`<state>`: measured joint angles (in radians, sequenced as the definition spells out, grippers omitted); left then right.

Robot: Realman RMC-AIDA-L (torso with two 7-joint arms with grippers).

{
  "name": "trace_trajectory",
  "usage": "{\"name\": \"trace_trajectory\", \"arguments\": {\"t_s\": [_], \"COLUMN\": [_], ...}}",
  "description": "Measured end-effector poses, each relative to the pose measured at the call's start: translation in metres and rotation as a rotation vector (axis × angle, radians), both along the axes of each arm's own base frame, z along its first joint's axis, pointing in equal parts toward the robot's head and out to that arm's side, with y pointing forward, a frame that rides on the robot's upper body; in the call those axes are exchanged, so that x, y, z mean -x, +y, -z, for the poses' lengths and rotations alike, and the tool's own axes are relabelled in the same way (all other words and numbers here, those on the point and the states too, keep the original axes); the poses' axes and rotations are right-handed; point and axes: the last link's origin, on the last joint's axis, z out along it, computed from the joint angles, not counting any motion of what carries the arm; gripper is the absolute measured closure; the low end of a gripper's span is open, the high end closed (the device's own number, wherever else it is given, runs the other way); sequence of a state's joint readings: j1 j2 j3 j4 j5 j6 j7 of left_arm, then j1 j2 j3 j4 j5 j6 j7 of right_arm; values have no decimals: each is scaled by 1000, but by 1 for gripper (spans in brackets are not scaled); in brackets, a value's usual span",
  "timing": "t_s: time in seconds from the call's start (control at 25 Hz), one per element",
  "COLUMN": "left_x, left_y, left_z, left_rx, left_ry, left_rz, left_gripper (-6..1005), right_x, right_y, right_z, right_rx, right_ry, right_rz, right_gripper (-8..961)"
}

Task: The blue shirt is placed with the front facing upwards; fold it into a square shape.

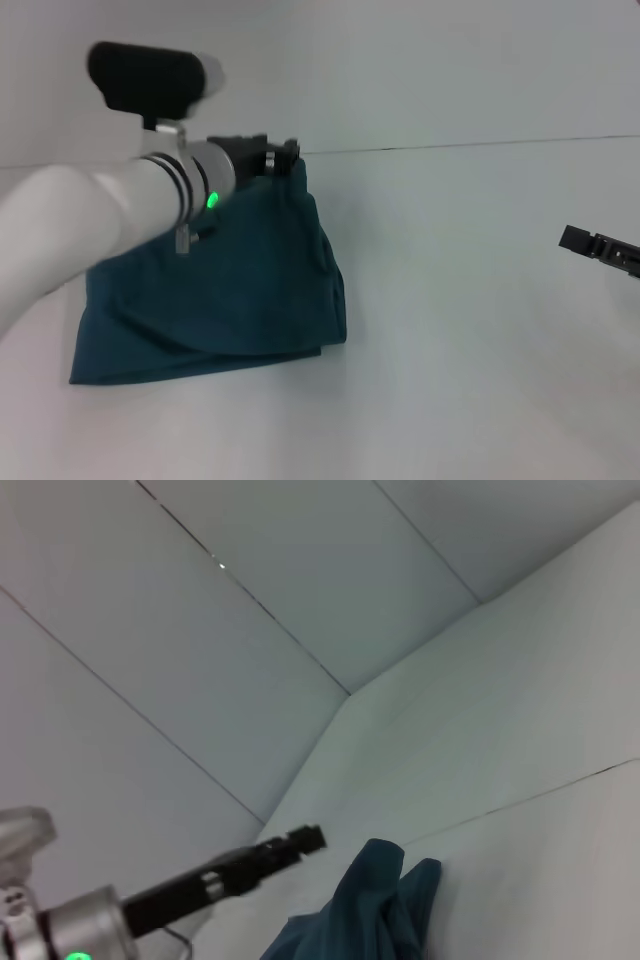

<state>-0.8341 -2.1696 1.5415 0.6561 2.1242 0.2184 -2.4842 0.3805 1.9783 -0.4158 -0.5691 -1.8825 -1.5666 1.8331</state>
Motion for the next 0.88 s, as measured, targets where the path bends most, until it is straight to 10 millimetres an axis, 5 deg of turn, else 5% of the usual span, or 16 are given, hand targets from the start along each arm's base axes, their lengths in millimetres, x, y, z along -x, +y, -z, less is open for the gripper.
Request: {"name": "trace_trajectory", "arguments": {"t_s": [0.24, 0.52, 0.76, 0.88], "left_x": [3, 17, 22, 25], "left_y": [-2, 6, -4, -9], "left_z": [-21, 2, 20, 28], "left_rx": [-19, -34, -24, -10], "left_ry": [-111, 23, 224, 286], "left_rz": [-37, -63, 68, 109], "left_gripper": [652, 254, 65, 65], "right_x": [-2, -2, -2, -2], "right_y": [2, 1, 1, 1], "right_z": [0, 2, 4, 4], "right_rx": [-1, 8, 12, 12], "right_ry": [-14, -19, -17, -16], "right_rz": [11, 13, 16, 16], "right_gripper": [306, 306, 306, 306]}}
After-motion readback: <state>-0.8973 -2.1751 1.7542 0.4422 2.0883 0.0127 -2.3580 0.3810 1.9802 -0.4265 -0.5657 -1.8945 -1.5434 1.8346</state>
